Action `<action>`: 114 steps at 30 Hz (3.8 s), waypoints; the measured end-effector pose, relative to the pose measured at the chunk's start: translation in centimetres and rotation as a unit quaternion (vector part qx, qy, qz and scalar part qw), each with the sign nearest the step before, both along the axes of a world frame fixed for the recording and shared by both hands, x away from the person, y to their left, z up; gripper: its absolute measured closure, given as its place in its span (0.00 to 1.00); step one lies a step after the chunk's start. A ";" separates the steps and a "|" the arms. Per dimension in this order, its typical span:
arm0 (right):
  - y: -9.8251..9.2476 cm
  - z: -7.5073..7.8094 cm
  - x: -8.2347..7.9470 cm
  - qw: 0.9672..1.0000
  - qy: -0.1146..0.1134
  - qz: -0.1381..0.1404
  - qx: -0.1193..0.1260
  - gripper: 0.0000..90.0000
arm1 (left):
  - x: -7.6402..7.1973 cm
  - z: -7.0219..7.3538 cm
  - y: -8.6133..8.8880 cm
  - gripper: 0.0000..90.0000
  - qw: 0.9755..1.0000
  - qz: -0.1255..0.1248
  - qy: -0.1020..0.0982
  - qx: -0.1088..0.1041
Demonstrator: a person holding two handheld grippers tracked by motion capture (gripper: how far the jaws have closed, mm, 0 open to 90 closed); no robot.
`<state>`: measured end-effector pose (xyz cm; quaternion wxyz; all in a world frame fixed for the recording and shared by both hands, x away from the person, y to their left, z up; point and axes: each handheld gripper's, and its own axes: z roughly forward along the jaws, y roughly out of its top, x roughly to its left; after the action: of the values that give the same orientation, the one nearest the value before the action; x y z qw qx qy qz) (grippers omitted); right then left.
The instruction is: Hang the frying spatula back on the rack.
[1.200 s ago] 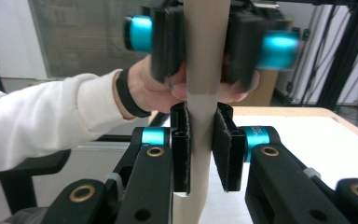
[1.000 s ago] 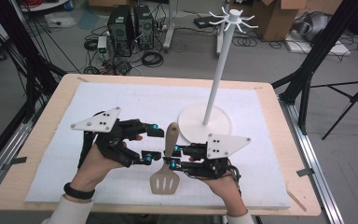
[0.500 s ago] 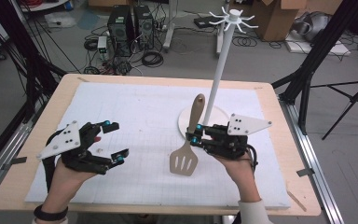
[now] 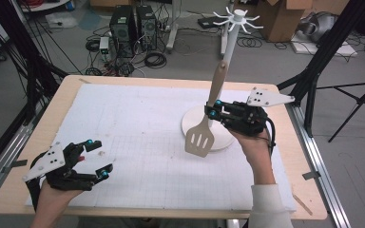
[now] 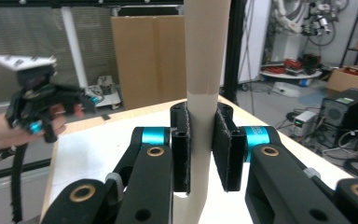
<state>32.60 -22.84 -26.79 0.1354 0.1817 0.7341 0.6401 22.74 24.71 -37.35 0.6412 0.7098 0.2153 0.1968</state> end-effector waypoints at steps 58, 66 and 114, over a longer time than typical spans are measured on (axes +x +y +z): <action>-1.7 2.5 5.4 0.991 0.028 -0.127 -0.003 0.55 | -0.4 -1.6 0.7 0.19 1.000 -0.001 -0.001 0.011; -3.5 0.4 2.8 0.985 0.006 -0.171 -0.015 0.34 | 0.1 -1.6 1.3 0.18 1.000 0.019 0.002 0.005; -5.5 -15.8 -7.9 0.978 0.042 -0.193 -0.062 0.21 | 2.2 -3.4 2.3 0.19 0.997 0.079 0.007 0.020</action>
<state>24.70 -28.30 -42.59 0.2361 0.3377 0.7286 0.5471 24.90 27.01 -40.79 0.6080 0.7044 0.2710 0.2464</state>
